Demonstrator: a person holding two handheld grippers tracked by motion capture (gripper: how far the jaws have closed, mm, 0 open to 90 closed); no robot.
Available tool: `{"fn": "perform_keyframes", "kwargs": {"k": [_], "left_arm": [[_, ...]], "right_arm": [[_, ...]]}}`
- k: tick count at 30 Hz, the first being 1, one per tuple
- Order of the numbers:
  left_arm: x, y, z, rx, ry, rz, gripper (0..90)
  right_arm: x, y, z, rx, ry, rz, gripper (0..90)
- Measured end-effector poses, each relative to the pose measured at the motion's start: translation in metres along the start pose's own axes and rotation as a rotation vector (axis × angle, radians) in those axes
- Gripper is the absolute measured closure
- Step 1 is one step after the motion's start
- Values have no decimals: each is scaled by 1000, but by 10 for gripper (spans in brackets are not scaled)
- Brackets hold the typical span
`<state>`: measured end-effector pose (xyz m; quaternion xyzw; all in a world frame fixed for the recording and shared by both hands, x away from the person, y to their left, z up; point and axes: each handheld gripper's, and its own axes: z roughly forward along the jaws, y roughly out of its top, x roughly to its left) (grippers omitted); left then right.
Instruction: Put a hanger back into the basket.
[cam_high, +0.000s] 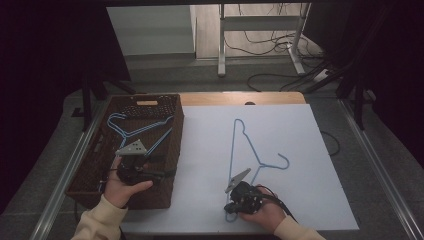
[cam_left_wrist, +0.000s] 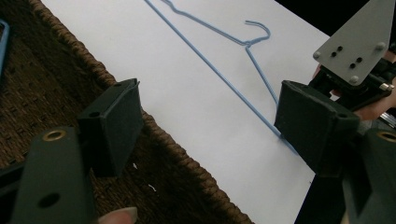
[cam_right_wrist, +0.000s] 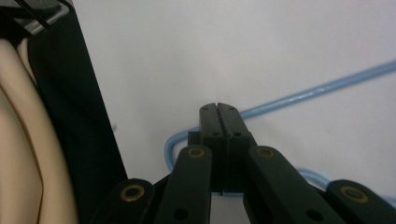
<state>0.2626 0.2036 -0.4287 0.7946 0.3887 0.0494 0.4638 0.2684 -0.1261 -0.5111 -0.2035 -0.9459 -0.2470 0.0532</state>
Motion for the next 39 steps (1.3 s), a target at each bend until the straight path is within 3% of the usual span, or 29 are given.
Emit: {"fn": "perform_keyframes", "kwargs": {"k": [7,12,17,23,26,30,39], "left_arm": [[0,0,1,2,-1,2,232],[0,0,-1,3,0,2,233],[-2,0,-1,-1,-1,4,234],[-3,1,1,5,-3,7,234],[-2,0,2,7,-2,6,234],[-3,1,2,7,-2,7,234],[-3,0,3,12,-4,7,234]], "right_arm": [[2,8,7,-44,-10,-10,886],[-6,4,-11,-107,-30,18,891],[-31,-9,-44,-181,-115,81,892],[-77,-37,-81,-235,-243,209,893],[-96,-49,-93,-241,-299,263,892],[-113,-59,-102,-245,-329,310,892],[-139,-67,-87,-148,-361,365,893]]}}
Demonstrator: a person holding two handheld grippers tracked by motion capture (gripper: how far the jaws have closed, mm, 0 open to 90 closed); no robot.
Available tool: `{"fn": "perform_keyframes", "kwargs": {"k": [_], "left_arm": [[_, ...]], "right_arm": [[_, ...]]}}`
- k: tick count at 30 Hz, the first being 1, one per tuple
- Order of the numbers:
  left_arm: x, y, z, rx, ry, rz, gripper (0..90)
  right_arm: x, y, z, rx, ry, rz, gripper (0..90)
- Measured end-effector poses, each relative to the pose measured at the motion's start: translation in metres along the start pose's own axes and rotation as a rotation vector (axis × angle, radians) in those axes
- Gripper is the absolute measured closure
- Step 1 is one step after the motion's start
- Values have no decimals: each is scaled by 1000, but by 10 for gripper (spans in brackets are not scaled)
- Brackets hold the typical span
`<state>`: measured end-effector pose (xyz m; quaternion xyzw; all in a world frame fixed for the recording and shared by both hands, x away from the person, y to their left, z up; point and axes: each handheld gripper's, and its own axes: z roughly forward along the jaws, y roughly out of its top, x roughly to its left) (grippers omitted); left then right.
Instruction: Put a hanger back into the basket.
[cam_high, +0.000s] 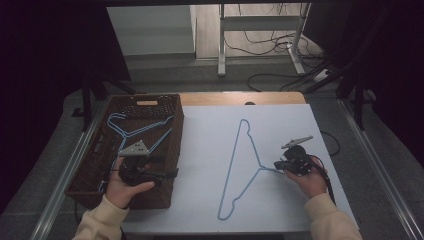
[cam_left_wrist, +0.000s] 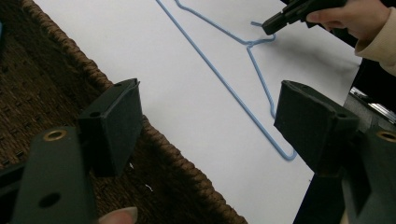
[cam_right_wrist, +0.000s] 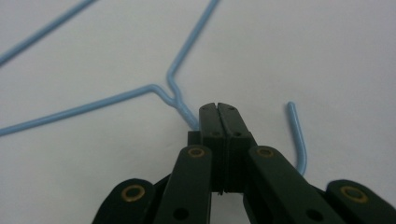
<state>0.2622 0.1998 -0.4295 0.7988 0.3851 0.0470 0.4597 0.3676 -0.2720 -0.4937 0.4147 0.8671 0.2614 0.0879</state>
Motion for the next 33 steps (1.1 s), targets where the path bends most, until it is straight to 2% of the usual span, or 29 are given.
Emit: {"fn": "perform_keyframes", "kwargs": {"k": [6,9,15,22,24,33], "left_arm": [[0,0,0,1,-1,1,234],[-1,0,0,0,-1,3,235],[0,0,-1,-4,-1,2,235],[-1,0,0,0,-3,3,235],[-1,0,0,-1,-3,5,235],[-1,0,0,0,-3,3,235]], "right_arm": [[-2,-1,8,32,-11,5,894],[-1,-2,8,43,4,10,894],[17,-7,6,70,55,-27,894],[40,-12,4,96,84,-89,894],[43,-13,4,100,95,-95,894],[50,-12,-1,83,89,-113,872]]}}
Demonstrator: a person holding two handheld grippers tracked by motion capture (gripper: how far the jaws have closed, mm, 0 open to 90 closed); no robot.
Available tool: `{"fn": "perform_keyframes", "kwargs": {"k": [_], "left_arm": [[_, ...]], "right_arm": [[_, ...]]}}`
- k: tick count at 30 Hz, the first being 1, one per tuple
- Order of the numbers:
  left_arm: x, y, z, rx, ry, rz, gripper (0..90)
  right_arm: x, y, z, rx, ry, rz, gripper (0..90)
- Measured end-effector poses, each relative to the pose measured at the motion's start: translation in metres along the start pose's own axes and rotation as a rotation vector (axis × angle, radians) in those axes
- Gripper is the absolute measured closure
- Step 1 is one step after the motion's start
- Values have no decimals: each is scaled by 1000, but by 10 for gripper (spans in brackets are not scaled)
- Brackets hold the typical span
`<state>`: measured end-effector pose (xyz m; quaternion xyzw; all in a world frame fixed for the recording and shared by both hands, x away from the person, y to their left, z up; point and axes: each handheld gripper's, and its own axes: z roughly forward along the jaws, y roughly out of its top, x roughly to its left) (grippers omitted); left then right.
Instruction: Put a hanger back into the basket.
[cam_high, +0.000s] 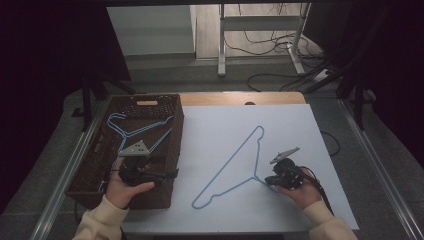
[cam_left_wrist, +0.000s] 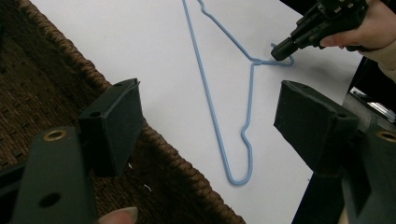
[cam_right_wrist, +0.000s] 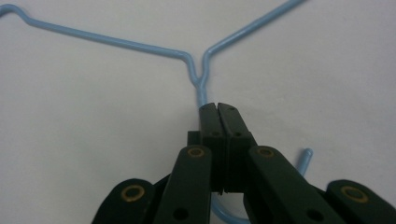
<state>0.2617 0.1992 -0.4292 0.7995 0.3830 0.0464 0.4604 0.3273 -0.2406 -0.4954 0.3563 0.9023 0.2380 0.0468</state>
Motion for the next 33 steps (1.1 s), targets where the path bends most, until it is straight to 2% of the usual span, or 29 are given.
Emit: {"fn": "perform_keyframes", "kwargs": {"k": [4,8,12,16,20,24,26,30,33], "left_arm": [[0,0,1,3,-1,2,235],[-1,0,1,2,-1,3,235],[-1,0,1,3,-1,3,235],[-3,1,2,5,-3,10,235],[-7,2,3,4,-5,17,237],[-18,6,7,7,-20,42,238],[-25,9,12,17,-30,62,238],[-41,17,29,59,-43,91,240],[-56,23,47,103,-46,123,242]], "right_arm": [[7,5,3,13,-10,-39,787],[12,9,8,56,-50,-76,767],[14,12,11,94,-67,-74,779],[16,18,12,131,-74,-58,848],[17,21,13,152,-84,-43,853],[15,20,12,143,-71,-16,855],[15,21,11,136,-45,-8,855],[19,24,7,137,-44,-16,857],[21,26,5,133,-44,-19,857]]}}
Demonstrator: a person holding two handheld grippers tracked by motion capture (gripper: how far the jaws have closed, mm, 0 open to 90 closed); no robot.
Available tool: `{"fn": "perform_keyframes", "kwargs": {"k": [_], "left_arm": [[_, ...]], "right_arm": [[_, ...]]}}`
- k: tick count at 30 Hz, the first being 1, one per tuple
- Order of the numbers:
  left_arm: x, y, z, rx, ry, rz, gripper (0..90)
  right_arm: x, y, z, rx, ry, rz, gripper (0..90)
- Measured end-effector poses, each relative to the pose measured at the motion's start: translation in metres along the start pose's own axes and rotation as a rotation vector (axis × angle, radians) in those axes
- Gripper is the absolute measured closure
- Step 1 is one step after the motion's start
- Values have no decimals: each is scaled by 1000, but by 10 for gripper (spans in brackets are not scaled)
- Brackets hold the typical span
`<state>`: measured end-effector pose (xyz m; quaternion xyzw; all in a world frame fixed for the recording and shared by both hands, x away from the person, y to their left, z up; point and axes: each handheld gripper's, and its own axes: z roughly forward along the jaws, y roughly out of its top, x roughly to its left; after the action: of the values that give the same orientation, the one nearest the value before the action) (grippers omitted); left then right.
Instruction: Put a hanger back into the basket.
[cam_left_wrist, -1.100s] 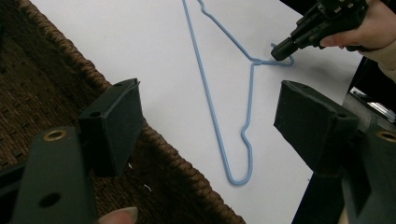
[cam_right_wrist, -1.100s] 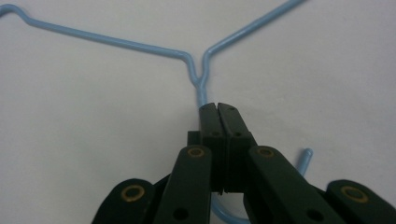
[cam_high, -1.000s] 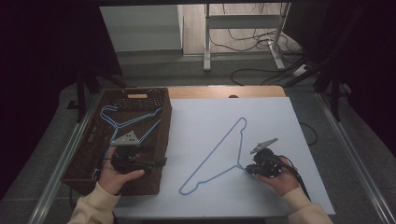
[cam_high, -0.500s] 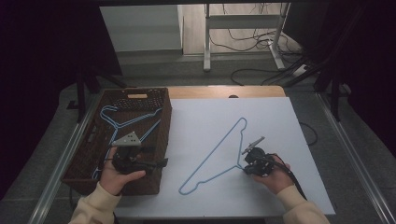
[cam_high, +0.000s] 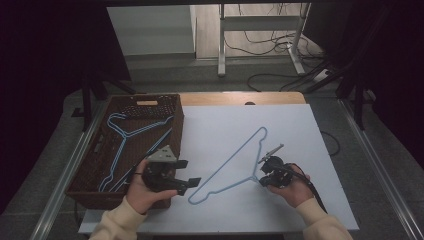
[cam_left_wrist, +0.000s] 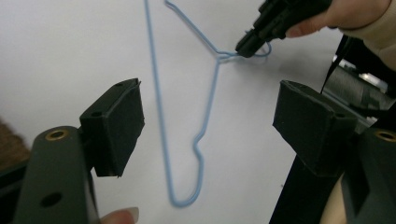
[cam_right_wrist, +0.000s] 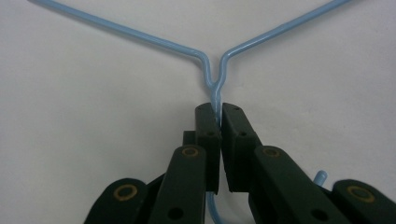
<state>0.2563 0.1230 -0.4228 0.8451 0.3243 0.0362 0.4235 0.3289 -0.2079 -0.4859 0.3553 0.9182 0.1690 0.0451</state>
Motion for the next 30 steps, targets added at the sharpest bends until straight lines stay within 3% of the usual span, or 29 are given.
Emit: {"fn": "perform_keyframes", "kwargs": {"k": [7,11,19,26,30], "left_arm": [[-14,13,51,104,-20,22,252],[-15,16,72,124,-51,1,263],[-15,16,110,186,-78,22,288],[-5,9,145,245,-59,12,436],[-1,6,159,245,-55,4,545]], "right_arm": [[2,2,-4,0,-4,-12,857],[3,2,-6,-1,1,-16,857],[4,2,-8,-3,-5,-21,857],[6,3,-11,-9,7,-33,858],[8,3,-13,-14,5,-38,858]]}}
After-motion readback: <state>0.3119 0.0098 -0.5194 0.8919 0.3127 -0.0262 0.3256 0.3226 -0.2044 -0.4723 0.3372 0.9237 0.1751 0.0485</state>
